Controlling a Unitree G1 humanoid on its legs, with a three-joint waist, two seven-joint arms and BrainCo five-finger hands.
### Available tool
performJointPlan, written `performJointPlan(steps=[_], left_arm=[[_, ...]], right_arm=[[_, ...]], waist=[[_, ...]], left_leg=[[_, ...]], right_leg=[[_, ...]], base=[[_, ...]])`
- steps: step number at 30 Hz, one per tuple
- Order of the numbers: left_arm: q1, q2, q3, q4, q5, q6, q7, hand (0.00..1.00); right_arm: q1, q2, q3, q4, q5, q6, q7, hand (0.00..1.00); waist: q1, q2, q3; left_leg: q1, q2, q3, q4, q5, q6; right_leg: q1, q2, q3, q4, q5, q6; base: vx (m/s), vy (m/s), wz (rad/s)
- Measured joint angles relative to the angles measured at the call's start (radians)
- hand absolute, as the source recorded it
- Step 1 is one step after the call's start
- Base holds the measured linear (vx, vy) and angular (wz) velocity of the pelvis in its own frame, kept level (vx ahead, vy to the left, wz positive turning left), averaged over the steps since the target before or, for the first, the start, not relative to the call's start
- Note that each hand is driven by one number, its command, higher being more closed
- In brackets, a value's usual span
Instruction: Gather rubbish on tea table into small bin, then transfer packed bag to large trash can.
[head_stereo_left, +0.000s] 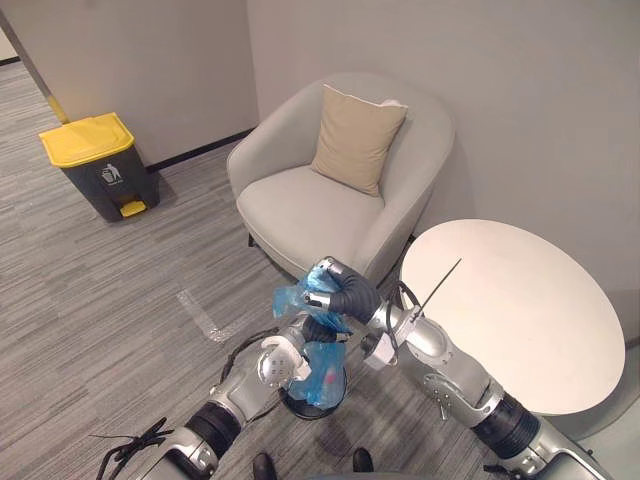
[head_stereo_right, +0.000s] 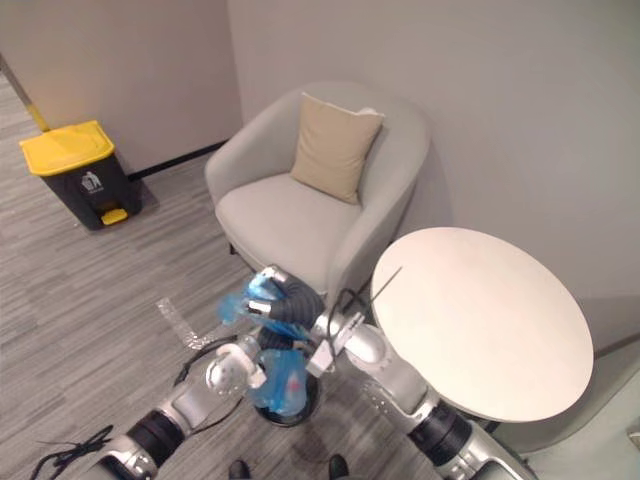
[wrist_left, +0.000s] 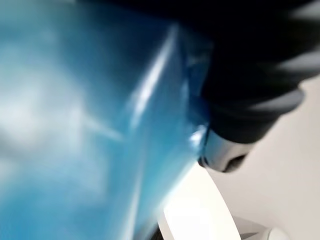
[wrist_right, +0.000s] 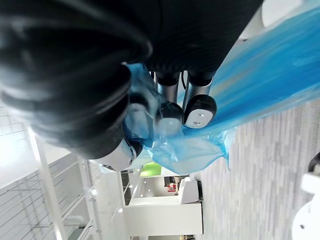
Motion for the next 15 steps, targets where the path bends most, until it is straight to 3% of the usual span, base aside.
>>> performJointPlan(steps=[11,15], left_arm=[[0.087,-0.005,0.081,-0.06,-0.042,0.005,0.004,1.0],[0.118,-0.016,0.113,-0.067,-0.06,0.005,0.008,1.0]], right_arm=[[0.186,0.022,-0.067,0.076,-0.38,-0.03,-0.04,0.0],[0.204,0.024,-0.084,0.077,-0.446,-0.046,-0.066,0.0]], waist=[[0.002,-0.002,-0.005],[0.002,-0.002,-0.007]], left_leg=[[-0.001,-0.002,-0.022,-0.005,0.003,0.001],[0.001,-0.002,-0.029,-0.005,0.004,0.001]], right_leg=[[0.011,-0.004,-0.021,0.0,-0.001,0.002],[0.017,-0.004,-0.028,-0.002,-0.001,0.002]], base=[[0.0,-0.002,0.05],[0.01,-0.006,0.05]])
